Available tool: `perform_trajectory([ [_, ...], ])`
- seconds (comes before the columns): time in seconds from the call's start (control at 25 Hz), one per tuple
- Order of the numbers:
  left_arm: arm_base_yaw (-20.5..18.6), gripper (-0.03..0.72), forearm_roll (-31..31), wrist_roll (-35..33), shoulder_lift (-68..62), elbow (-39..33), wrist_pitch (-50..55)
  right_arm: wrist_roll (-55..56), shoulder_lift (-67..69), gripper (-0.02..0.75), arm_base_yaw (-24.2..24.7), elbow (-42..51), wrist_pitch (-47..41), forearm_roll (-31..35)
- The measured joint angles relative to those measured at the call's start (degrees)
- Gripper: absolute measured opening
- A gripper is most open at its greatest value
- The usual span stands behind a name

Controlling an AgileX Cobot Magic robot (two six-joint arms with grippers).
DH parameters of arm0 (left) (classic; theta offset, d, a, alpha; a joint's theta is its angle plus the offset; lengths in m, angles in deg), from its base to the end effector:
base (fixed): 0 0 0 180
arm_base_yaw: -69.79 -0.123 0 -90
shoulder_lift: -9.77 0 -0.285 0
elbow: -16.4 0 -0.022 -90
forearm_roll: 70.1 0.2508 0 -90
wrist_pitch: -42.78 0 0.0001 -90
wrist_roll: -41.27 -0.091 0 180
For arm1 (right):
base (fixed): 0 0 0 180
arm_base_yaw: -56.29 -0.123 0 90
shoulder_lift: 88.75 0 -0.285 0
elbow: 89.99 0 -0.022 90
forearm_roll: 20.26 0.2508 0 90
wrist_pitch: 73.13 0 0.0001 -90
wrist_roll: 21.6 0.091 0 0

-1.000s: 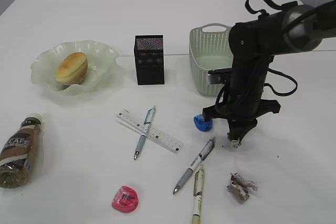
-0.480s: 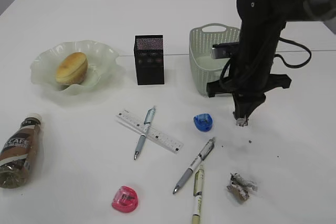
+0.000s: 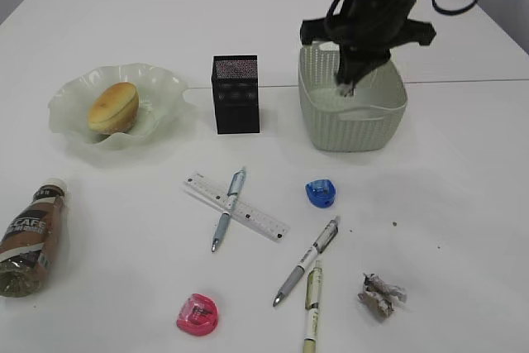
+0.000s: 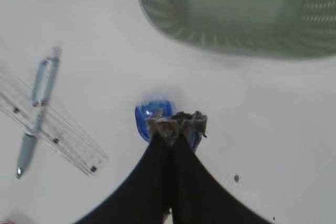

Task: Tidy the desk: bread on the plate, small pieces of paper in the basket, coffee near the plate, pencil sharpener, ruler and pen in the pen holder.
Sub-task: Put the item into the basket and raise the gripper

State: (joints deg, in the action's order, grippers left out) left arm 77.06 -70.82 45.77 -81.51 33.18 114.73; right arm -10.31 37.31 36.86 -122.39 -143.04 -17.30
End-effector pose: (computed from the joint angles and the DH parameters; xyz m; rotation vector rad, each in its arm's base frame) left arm 0.2899 -0.0381 0.4203 0.0615 2.5580 -0.0958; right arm 0.4183 0.1522 0.2721 -0.1885 2.8669 0.1806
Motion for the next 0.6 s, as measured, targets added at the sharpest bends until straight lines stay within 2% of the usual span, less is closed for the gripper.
perform_trajectory([
  [0.36,0.0,0.486,0.26,0.0,0.0,0.0,0.0,0.46,8.31,-0.014,2.89,-18.35,-1.12,-2.42],
  [0.6,0.0,0.486,0.37,0.0,0.0,0.0,0.0,0.68,14.55,-0.011,5.12,-23.49,-1.34,-2.96],
])
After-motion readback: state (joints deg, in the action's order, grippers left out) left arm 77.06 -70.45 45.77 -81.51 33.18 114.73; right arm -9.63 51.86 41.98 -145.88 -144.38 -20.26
